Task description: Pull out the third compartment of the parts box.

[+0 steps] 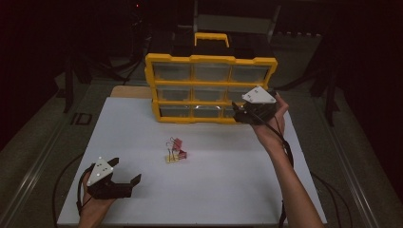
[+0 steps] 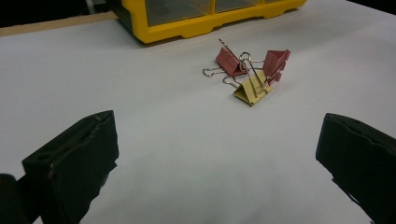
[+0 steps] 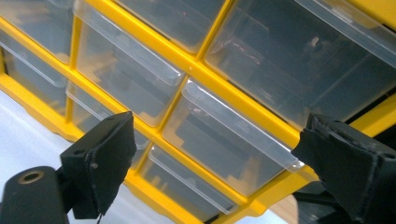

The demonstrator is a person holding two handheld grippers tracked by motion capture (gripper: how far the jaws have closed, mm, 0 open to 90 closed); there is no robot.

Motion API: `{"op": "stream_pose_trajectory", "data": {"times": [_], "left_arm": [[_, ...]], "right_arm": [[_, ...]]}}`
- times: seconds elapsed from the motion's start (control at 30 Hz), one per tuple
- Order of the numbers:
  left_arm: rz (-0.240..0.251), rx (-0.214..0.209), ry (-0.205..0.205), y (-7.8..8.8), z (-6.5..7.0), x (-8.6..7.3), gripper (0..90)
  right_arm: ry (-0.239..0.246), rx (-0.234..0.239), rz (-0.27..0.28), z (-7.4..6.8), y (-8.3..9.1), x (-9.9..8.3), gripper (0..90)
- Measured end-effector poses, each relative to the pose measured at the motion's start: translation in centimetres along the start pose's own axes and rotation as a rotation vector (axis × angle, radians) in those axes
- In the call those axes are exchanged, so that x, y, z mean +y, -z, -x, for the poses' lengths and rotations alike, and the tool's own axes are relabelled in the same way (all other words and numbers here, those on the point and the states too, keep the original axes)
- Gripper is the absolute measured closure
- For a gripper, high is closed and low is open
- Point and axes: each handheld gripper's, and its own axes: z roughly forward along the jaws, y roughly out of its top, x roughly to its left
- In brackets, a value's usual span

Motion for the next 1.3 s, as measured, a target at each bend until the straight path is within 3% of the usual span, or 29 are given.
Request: {"op": "stream_pose_trajectory", "data": {"times": [0.37, 1.3], "left_arm": [[-0.001, 0.001, 0.001, 0.0, 0.0, 0.0, 0.2], [-0.015, -0.004, -0.005, -0.2, 0.1, -0.1, 0.2]], "right_arm": [[0.112, -0.035, -0.042, -0.2, -0.9, 0.2, 10.0], [0.551, -0.156, -0.153, -2.1, -3.2, 0.1, 10.1]]}}
